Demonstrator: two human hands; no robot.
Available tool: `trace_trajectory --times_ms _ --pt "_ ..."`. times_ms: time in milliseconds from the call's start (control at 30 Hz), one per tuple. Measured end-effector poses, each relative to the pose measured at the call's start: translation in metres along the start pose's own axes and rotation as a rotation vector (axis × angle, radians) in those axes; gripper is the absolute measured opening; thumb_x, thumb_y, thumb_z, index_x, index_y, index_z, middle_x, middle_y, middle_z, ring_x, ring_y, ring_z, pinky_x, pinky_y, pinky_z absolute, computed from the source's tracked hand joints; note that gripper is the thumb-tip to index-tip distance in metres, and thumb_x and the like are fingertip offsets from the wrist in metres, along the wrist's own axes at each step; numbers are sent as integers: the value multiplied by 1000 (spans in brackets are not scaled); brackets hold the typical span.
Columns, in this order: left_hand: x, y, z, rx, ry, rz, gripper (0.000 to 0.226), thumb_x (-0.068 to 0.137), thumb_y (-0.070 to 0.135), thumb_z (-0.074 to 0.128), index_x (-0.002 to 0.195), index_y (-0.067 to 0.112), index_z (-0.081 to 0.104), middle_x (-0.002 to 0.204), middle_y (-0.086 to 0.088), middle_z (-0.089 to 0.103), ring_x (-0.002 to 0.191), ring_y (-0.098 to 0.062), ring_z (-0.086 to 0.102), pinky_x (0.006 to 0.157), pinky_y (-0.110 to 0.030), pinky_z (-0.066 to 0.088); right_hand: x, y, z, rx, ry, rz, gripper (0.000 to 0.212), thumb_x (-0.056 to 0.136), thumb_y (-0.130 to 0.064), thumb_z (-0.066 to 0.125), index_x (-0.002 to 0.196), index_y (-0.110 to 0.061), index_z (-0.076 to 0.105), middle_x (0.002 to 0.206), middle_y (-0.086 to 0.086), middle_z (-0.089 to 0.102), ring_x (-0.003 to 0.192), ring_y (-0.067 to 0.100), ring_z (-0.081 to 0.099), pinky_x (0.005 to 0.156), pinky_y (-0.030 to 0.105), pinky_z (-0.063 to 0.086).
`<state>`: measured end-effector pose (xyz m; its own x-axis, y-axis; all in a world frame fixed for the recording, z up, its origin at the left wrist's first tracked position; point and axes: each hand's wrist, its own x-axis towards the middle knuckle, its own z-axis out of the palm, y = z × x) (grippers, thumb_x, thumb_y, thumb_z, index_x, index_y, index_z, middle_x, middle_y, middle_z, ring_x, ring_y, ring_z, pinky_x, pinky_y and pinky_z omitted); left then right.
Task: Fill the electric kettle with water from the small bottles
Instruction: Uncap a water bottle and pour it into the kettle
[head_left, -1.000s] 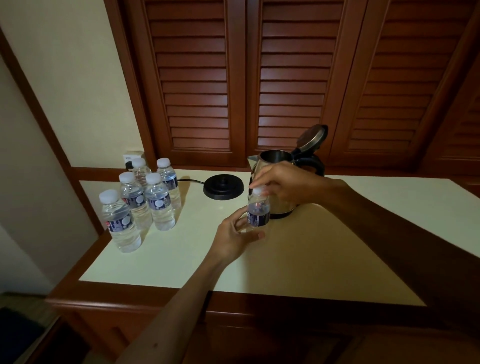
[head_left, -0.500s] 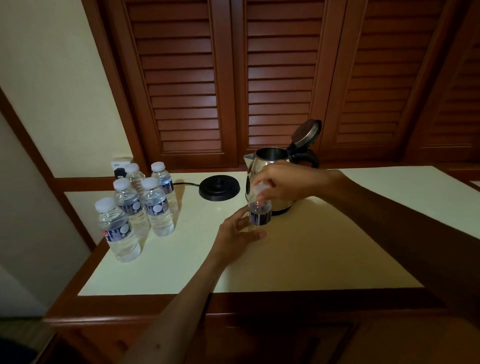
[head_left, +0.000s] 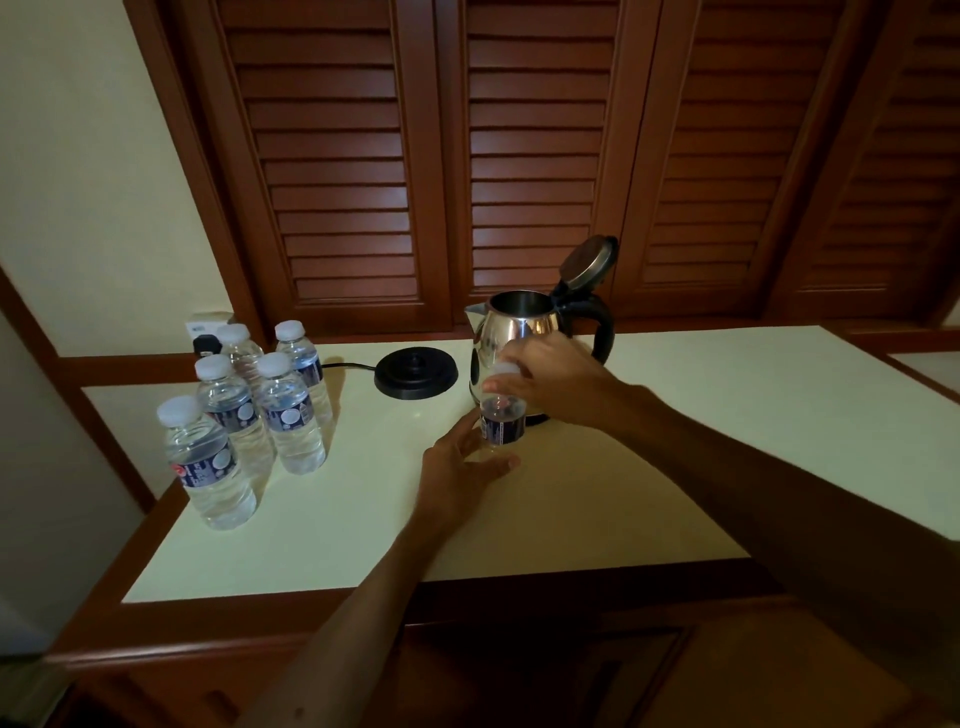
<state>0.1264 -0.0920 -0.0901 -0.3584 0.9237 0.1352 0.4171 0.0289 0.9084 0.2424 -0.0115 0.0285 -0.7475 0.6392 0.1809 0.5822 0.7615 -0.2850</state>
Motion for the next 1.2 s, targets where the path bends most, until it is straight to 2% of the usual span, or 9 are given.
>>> trace_trajectory --times_ms 133,267,367,500,600,767,933,1067,1200 --pt "0 -1 3 -13 -15 20 69 87 26 74 147 29 38 144 -2 55 131 -22 53 98 -26 40 -16 23 28 457 85 44 46 85 -37 66 124 -16 54 111 1 62 100 13 59 81 25 50" --pt "5 -1 11 108 -60 9 68 87 32 73 146 28 39 143 -3 56 129 -24 54 102 -32 42 -26 41 52 631 89 59 46 87 -32 65 128 -14 53 121 3 63 107 11 62 87 22 52" --pt "8 -1 24 303 -82 40 59 87 36 72 140 24 49 137 -3 61 123 -22 58 101 -31 42 -33 60 46 603 191 122 37 86 -30 67 118 -14 58 104 -5 65 92 4 62 71 6 47" --pt "12 2 52 459 8 105 28 91 33 65 117 25 67 122 2 70 112 -18 64 95 -29 45 -52 108 31 484 309 264 34 85 -32 68 113 -16 58 94 -9 60 76 0 56 56 3 39" --pt "22 18 86 503 -26 126 22 93 27 56 107 24 72 116 2 71 107 -21 64 93 -32 48 -75 151 19 478 395 368 47 80 -29 73 120 -16 53 99 -8 57 82 8 54 68 11 40" --pt "61 57 174 692 -184 340 44 91 32 31 111 20 69 119 3 69 107 -21 63 88 -32 48 -110 235 -3 438 486 421 59 80 -27 75 129 -13 45 122 5 61 102 22 58 83 20 40" --pt "106 105 264 612 -218 299 24 91 29 57 111 24 69 117 1 71 105 -23 65 92 -34 52 -135 333 -34 382 501 466 69 79 -24 76 135 -12 38 128 8 59 110 27 59 84 22 43" --pt "149 133 331 579 -213 294 29 89 33 63 118 28 66 126 2 67 115 -22 61 98 -33 49 -148 417 -56 394 513 512 67 77 -24 78 132 -14 41 123 6 62 105 22 60 81 22 43" --pt "194 151 382 525 -187 270 34 83 44 66 116 33 65 122 5 69 112 -21 63 97 -35 51 -147 489 -64 476 538 542 63 75 -30 79 127 -16 47 119 1 64 97 12 60 82 23 48"
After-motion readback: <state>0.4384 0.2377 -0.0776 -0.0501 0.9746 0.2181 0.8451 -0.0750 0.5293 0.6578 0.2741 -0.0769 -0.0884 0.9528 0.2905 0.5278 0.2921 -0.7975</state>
